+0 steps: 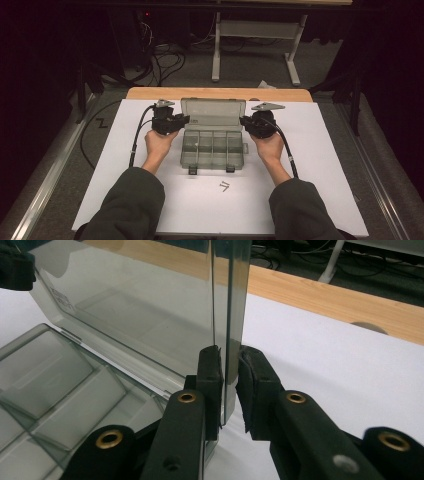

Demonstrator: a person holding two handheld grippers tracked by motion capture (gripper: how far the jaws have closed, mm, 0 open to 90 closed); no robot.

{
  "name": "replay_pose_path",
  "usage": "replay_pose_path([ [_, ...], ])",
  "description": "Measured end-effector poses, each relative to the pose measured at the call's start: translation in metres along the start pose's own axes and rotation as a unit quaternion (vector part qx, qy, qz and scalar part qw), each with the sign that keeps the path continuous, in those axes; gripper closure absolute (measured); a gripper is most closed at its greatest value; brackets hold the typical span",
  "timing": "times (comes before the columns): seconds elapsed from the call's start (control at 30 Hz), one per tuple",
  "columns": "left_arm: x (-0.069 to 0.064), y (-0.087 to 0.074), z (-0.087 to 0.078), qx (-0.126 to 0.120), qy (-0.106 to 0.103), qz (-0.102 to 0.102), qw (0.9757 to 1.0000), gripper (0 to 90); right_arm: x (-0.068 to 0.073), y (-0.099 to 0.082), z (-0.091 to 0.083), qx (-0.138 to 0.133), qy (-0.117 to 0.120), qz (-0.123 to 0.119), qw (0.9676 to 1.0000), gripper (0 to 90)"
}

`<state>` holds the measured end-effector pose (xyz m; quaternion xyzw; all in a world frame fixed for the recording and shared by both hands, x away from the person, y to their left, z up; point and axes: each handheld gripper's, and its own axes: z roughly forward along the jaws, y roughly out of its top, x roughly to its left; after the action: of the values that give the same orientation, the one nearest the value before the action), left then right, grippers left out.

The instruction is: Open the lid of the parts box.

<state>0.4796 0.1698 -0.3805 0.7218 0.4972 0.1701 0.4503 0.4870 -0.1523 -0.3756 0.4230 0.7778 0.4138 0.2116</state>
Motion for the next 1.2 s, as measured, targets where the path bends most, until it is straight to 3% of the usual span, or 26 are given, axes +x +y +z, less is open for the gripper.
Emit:
replay_pose_path([
  [0.43, 0.006, -0.006, 0.015, 0.025, 0.007, -0.023, 0.9994, 75.8, -0.004, -0.001, 0.009, 0.011, -0.005, 0.014, 0.9998, 83.7],
  [0.7, 0.006, -0.009, 0.022, 0.037, 0.016, -0.025, 0.9989, 79.2, -0.006, -0.003, 0.014, 0.018, -0.012, 0.019, 0.9996, 83.2],
  [0.97, 0.009, -0.011, 0.023, 0.045, 0.016, -0.029, 0.9984, 80.2, -0.003, 0.004, 0.022, 0.041, -0.03, -0.002, 0.9987, 82.0],
  [1.2, 0.009, -0.012, 0.025, 0.054, 0.017, -0.033, 0.9978, 80.0, -0.004, 0.003, 0.026, 0.044, -0.033, 0.006, 0.9985, 80.8],
])
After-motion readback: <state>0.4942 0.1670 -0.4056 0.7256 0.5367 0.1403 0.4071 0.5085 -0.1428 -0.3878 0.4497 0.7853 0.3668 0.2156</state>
